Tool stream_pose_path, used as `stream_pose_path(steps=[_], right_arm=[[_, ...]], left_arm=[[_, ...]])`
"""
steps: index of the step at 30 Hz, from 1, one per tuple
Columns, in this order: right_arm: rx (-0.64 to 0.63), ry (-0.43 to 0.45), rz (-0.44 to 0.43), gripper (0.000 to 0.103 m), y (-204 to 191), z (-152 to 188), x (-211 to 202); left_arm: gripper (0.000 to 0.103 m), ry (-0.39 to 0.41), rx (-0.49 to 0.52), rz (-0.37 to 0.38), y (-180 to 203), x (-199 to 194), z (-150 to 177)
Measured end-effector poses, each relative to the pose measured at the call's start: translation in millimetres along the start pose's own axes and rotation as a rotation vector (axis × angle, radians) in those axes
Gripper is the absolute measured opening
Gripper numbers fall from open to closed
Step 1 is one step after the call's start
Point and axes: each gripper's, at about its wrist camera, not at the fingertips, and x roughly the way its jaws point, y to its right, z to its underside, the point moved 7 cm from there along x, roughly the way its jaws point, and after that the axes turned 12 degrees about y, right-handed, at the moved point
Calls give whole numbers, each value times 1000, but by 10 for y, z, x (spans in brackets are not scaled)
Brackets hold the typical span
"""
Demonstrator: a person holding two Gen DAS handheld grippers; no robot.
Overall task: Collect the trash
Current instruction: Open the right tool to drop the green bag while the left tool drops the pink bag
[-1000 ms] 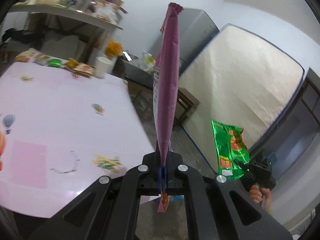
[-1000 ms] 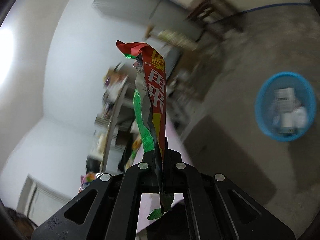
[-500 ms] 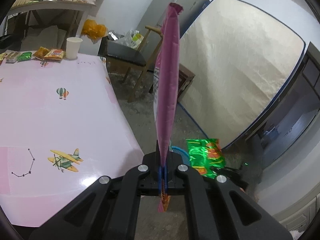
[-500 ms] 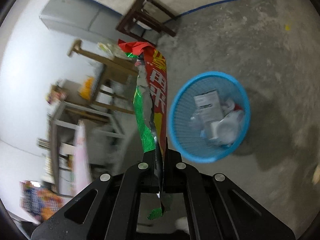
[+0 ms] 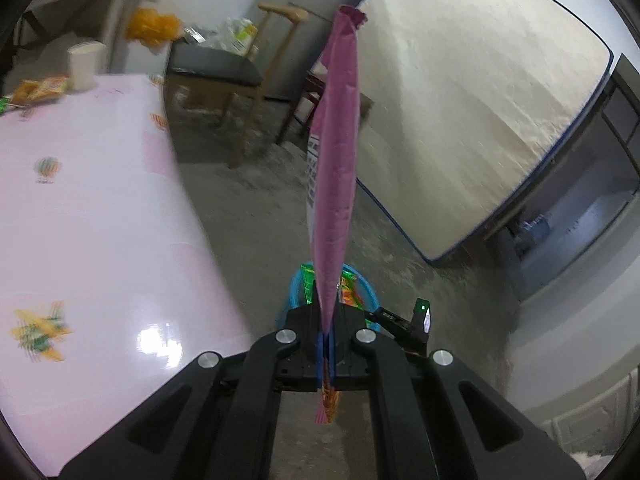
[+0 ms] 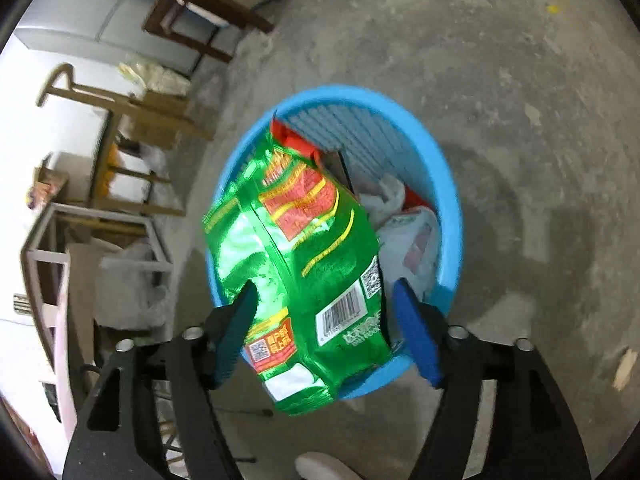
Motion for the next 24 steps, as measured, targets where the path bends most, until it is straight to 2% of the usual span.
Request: stream_pose_path(steps=[3, 8, 9, 12, 14, 16, 17, 18, 19, 20, 22, 24], right_arm=[[12, 47, -13, 70, 74, -63, -258], [99, 116, -85, 70, 297, -72, -608], [116, 125, -99, 70, 335, -64, -688], [147, 143, -120, 70, 393, -33, -834], [161, 155, -120, 70, 474, 27, -992], [154, 156, -103, 70, 546, 127, -1128], [148, 155, -90, 70, 554, 152, -1127], [135, 147, -78, 71, 563, 179, -1147], [119, 143, -67, 71, 554, 186, -1133], [79, 146, -51, 71, 503, 176, -1146], [15, 146, -41, 69, 382, 136, -1131], [-81, 150, -34, 63, 136, 61, -1054]], left_arm=[[1, -72, -46, 69, 172, 389, 60], [1, -231, -234, 189, 386, 1319, 243], [2, -283, -267, 211, 424, 1590, 329], [2, -390, -303, 194, 459, 2230, 622], [3, -438, -337, 157, 401, 2575, 826], [19, -481, -368, 90, 221, 2916, 1092], [36, -507, -365, 51, 164, 3009, 1182], [37, -535, -344, -20, 54, 3066, 1315], [37, -542, -321, -59, -8, 3073, 1375], [37, -542, -311, -61, -18, 3056, 1394], [44, -539, -290, -27, 26, 2930, 1362], [47, -504, -253, -15, 80, 2762, 1222]])
